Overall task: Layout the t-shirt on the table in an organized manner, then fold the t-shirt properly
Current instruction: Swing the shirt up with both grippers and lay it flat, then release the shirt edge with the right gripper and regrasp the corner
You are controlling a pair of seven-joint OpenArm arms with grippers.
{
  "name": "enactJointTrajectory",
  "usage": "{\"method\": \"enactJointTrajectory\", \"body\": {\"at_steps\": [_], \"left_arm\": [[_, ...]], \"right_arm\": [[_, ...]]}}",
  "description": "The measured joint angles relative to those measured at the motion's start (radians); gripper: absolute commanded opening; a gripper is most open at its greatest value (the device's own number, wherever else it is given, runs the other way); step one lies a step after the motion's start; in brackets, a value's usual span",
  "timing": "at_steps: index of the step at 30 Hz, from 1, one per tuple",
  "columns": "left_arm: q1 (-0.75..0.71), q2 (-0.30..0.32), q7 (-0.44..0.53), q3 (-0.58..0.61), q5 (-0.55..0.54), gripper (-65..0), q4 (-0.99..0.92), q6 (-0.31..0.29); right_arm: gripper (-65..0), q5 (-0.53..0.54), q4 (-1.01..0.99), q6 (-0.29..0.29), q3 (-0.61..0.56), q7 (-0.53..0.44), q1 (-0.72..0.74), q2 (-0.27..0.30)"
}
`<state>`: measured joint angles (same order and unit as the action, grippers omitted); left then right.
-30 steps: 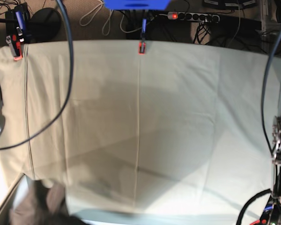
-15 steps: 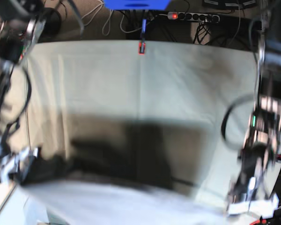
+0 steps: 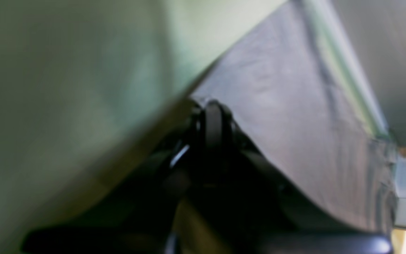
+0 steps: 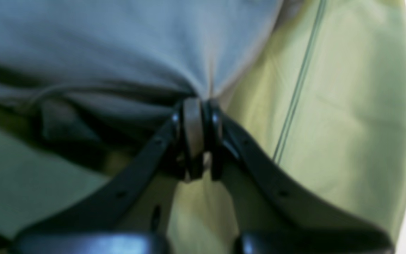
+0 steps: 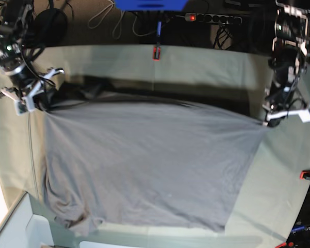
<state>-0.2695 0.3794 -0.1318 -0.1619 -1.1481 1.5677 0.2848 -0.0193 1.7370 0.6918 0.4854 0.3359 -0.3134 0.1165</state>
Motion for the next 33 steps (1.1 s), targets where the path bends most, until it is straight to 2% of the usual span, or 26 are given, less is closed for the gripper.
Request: {"method": "enactJointTrajectory", "body": {"at_steps": [4, 8, 13, 17, 19, 25, 27, 30, 33], "left_arm": [[-0.068, -0.042, -0.003, -0.109, -0.001, -65.0, 0.094, -0.008], [-0.130, -0.053, -0.006, -0.161, -0.001, -65.0, 0.174, -0.011], [-0.146, -0.053, -0.007, -0.174, -0.002, -65.0, 0.173, -0.011], [-0.143, -0.082, 0.000, -0.174, -0.001, -65.0, 0.158, -0.011], [-0.143, -0.083, -0.011, -0.173, -0.001, -65.0, 0.146, -0.008], [-0.130, -0.083, 0.001, -0.173, 0.003, -65.0, 0.137, -0.004], [-0.120, -0.083, 0.002, -0.161, 0.003, -65.0, 0.137, -0.004], [-0.101, -0.081, 0.000, -0.141, 0.002, -65.0, 0.134, -0.003], [-0.090, -0.084, 0.003, -0.141, 0.003, -65.0, 0.134, -0.004]], "right_arm": [[-65.0, 0.003, 0.099, 0.000, 0.061, -0.010, -0.017, -0.037], [-65.0, 0.003, 0.114, 0.000, 0.058, -0.008, -0.011, -0.035], [-65.0, 0.002, 0.063, 0.000, 0.005, -0.013, -0.011, 0.013], [-64.6, 0.002, -0.031, 0.000, -0.007, -0.011, -0.012, 0.017], [-58.9, 0.000, -0.079, 0.002, -0.008, 0.001, -0.007, 0.023], [-31.0, -0.002, -0.177, 0.003, 0.001, -0.007, 0.166, 0.038], [-24.2, 0.000, -0.158, 0.002, 0.000, -0.016, 0.182, 0.042], [-18.7, -0.003, -0.112, 0.003, 0.049, -0.008, 0.139, 0.037], [-17.4, -0.007, -0.085, 0.002, 0.095, -0.008, 0.078, 0.020]]}}
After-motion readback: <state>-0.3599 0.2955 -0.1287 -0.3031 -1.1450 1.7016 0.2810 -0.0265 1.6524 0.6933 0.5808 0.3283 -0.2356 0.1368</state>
